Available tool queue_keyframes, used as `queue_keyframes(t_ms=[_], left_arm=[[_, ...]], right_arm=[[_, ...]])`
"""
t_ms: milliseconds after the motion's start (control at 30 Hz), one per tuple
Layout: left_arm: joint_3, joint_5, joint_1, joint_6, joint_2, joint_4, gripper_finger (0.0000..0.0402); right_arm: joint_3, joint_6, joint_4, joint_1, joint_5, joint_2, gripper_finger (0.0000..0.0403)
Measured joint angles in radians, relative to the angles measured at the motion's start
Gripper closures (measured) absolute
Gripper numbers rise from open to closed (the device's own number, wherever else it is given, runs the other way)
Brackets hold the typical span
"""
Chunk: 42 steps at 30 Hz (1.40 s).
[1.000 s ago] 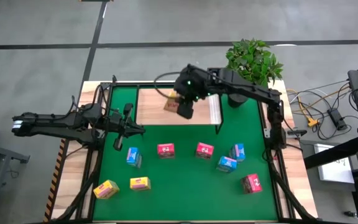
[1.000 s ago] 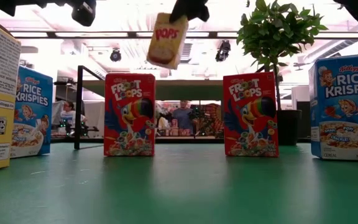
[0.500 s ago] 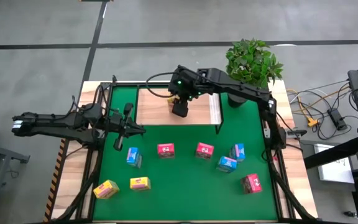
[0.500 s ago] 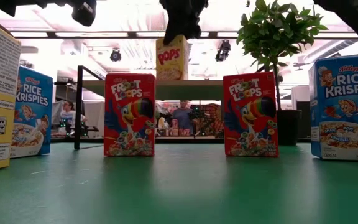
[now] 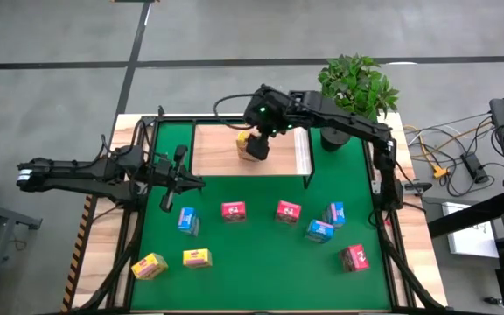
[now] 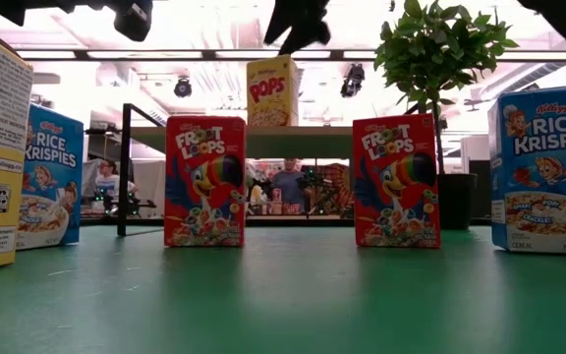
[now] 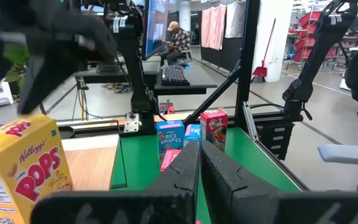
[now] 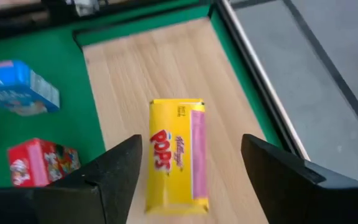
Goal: Stack cereal on shelf
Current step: Put the top yellow cereal box on the shelf
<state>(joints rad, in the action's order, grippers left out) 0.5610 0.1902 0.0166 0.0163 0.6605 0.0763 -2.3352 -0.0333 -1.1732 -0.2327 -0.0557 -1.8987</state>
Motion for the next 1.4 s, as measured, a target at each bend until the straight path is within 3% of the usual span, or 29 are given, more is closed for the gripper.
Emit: queue_keyframes(t_ms=[133,333,500,667,933,1167,1400], left_arm=[[0.0,0.0,0.0,0.001,0.0,0.003,0.0402],[0.0,0.0,0.0,0.001,0.001,0.005,0.0402],[0.0,0.0,0.0,0.001,0.005,0.007,0.0402],[0.0,0.0,0.0,-0.002,0.008,0.007,0.0402],[0.0,0.0,0.0,-0.014,0.019,0.012,0.0402],[0.0,0.0,0.0,-0.025,0.057,0.02,0.0402],[0.0,0.0,0.0,-0.025,0.081,0.047,0.0402]], right_arm=[[0.0,-0.019,0.004,0.039,-0.033,0.048,0.0151],[0.045,-0.01,0.001,0.2,-0.26,0.101,0.0193],[0.182,-0.053,0.002,0.347,-0.385,0.166,0.0247],[0.382,-0.131,0.015,0.414,-0.447,0.229,0.0307],[0.73,-0.157,0.193,0.413,-0.531,0.333,0.0387],[0.907,-0.127,0.391,0.357,-0.575,0.398,0.0394],[0.957,-0.06,0.502,0.281,-0.566,0.393,0.0394]])
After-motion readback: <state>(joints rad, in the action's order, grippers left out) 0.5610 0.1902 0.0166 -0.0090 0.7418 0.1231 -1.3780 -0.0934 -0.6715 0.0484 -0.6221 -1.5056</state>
